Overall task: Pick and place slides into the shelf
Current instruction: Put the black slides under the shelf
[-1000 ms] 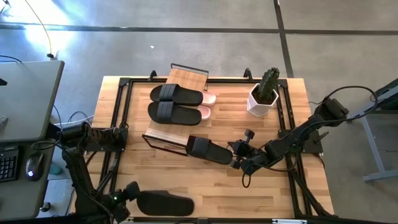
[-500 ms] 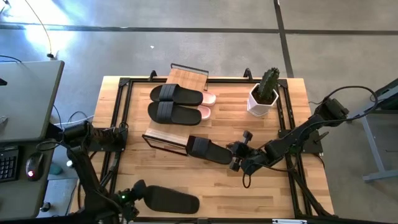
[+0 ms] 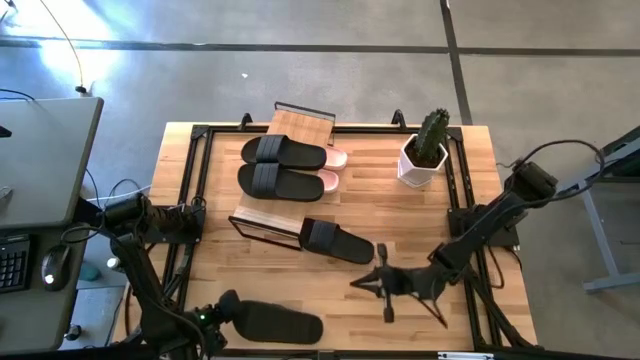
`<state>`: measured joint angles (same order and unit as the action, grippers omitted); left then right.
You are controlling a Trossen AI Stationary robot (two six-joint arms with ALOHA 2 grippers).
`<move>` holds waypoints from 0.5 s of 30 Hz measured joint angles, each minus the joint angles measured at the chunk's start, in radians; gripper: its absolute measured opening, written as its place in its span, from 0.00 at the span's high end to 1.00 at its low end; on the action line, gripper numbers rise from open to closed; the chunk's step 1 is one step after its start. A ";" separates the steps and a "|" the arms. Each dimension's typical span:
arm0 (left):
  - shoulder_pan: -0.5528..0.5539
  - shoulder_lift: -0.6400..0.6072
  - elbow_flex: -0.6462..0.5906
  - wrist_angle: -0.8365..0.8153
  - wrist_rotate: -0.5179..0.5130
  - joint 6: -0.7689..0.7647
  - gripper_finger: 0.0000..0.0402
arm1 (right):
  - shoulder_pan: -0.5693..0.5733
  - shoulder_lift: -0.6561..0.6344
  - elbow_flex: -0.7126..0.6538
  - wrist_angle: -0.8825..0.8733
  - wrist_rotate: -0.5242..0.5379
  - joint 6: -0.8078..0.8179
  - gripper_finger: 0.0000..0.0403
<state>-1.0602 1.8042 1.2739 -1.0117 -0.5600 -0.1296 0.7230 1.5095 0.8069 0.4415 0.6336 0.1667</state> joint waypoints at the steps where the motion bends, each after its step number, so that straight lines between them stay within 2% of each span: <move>1: 0.000 0.000 0.000 0.014 0.000 0.009 0.66 | 0.002 0.024 0.026 -0.021 -0.008 0.009 1.00; 8: 0.006 0.000 0.000 0.045 0.002 0.081 0.66 | -0.021 0.189 0.232 -0.316 0.009 0.047 1.00; 12: 0.021 0.000 -0.025 0.047 0.081 0.104 0.66 | -0.039 0.252 0.328 -0.455 0.009 0.117 1.00; 15: 0.020 0.000 -0.054 0.035 0.091 0.100 0.66 | -0.044 0.279 0.369 -0.500 0.011 0.117 1.00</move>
<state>-1.0397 1.8046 1.2204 -0.9768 -0.4686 -0.0293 0.6788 1.7888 1.1756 -0.0585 0.6445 0.2834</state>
